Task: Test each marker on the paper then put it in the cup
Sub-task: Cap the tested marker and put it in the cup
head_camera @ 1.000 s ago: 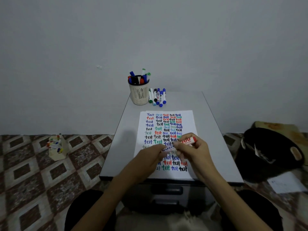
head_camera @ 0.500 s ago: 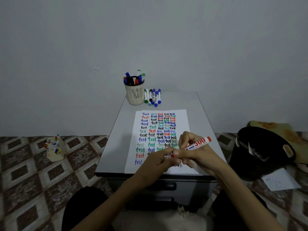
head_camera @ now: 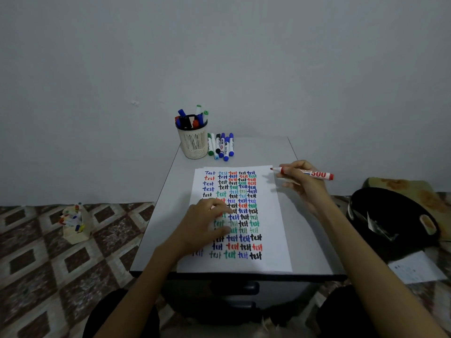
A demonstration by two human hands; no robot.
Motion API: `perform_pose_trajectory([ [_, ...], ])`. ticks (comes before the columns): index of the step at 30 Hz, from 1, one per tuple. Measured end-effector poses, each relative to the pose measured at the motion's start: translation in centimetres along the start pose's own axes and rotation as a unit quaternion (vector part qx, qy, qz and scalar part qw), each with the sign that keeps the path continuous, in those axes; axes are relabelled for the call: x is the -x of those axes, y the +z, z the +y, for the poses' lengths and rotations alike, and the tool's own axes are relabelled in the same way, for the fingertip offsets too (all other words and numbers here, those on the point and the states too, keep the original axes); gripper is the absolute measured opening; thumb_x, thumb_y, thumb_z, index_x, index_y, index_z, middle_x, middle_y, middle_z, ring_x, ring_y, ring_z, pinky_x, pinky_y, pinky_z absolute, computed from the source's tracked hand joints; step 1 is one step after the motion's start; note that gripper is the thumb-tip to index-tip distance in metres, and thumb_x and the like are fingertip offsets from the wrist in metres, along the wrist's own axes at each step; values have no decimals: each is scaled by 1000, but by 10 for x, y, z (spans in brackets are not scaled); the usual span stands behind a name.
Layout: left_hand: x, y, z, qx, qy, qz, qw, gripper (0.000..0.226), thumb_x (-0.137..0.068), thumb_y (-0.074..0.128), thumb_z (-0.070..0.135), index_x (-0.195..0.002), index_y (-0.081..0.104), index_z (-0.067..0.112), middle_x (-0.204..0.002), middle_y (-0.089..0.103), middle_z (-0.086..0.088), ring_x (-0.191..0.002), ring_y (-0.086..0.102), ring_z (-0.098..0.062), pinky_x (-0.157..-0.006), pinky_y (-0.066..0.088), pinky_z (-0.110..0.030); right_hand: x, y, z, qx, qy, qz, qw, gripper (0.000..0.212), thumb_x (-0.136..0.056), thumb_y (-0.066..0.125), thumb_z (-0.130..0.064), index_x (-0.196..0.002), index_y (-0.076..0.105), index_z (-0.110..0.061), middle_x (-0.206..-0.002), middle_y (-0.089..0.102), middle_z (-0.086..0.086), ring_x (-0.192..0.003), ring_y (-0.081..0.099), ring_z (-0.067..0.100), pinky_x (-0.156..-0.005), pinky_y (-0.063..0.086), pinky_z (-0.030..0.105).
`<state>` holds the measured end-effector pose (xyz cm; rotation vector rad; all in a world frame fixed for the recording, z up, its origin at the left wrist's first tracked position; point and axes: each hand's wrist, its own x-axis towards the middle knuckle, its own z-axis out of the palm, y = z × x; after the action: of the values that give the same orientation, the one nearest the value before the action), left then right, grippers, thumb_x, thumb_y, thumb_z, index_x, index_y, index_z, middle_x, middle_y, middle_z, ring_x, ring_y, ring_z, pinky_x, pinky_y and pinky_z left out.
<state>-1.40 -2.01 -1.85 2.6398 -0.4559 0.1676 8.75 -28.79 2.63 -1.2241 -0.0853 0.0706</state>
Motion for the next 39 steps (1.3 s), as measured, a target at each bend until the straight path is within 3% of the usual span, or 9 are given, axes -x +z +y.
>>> perform_pose_trajectory([
  [3, 5, 2, -14, -27, -29, 55, 998, 54, -79, 49, 69, -124, 49, 40, -138, 42, 12, -128, 32, -5, -110, 24, -43, -23, 12, 7, 48, 2, -16, 999, 17, -79, 70, 5, -85, 60, -8, -102, 71, 12, -86, 72, 24, -59, 58, 25],
  [6, 10, 7, -22, -28, -54, 72, 996, 61, -78, 43, 76, -130, 42, 43, -147, 32, 12, -136, 21, -4, -116, 7, -42, -47, 30, 17, 78, 0, -19, 997, 20, -79, 67, 11, -80, 56, -5, -81, 67, 13, -64, 69, 17, -51, 55, 23],
  [8, 11, 8, -21, -18, -56, 85, 995, 65, -75, 43, 77, -129, 45, 41, -145, 33, 14, -131, 20, 2, -114, 5, -36, -66, 37, 27, 102, -19, -19, 994, 20, -82, 65, 10, -77, 53, -5, -70, 62, 14, -54, 64, 20, -45, 53, 25],
  [13, 12, 5, -21, 32, -63, 110, 991, 66, -70, 52, 76, -121, 54, 35, -141, 37, 16, -123, 21, 8, -110, 19, -34, -96, 48, 45, 187, -66, 22, 980, 28, -83, 68, 2, -68, 47, -9, -59, 51, 12, -41, 52, 14, -45, 50, 24],
  [19, 12, 6, -21, 29, -66, 98, 993, 66, -70, 53, 77, -121, 53, 36, -140, 36, 17, -126, 28, -1, -103, 28, -30, -111, 42, 59, 232, -93, 44, 967, 34, -81, 63, 6, -62, 43, -14, -59, 46, 7, -53, 50, 21, -51, 47, 27],
  [23, 12, 6, -19, 41, -65, 106, 991, 65, -70, 54, 75, -121, 54, 34, -140, 38, 15, -123, 23, 10, -110, 26, -39, -114, 40, 61, 236, -93, 45, 966, 35, -79, 62, 7, -61, 41, -15, -58, 45, 5, -54, 46, 22, -49, 43, 26],
  [28, 13, 4, -17, 49, -72, 102, 991, 65, -70, 53, 76, -121, 54, 34, -140, 38, 15, -124, 24, 8, -111, 28, -46, -113, 40, 62, 250, -87, 34, 964, 35, -79, 63, 7, -62, 42, -15, -59, 46, 4, -51, 47, 17, -46, 43, 22],
  [36, 12, 5, -19, 43, -74, 92, 992, 64, -70, 55, 76, -121, 52, 36, -140, 36, 18, -128, 29, 0, -108, 31, -37, -113, 44, 64, 277, -118, 35, 953, 36, -80, 60, 9, -62, 40, -15, -63, 44, 4, -62, 48, 17, -60, 47, 23],
  [39, 12, 6, -19, 44, -79, 86, 992, 65, -70, 53, 78, -121, 51, 38, -140, 35, 20, -129, 29, -2, -104, 30, -30, -113, 41, 63, 261, -114, 40, 958, 36, -81, 59, 10, -63, 39, -15, -61, 44, 2, -56, 48, 14, -54, 46, 20],
])
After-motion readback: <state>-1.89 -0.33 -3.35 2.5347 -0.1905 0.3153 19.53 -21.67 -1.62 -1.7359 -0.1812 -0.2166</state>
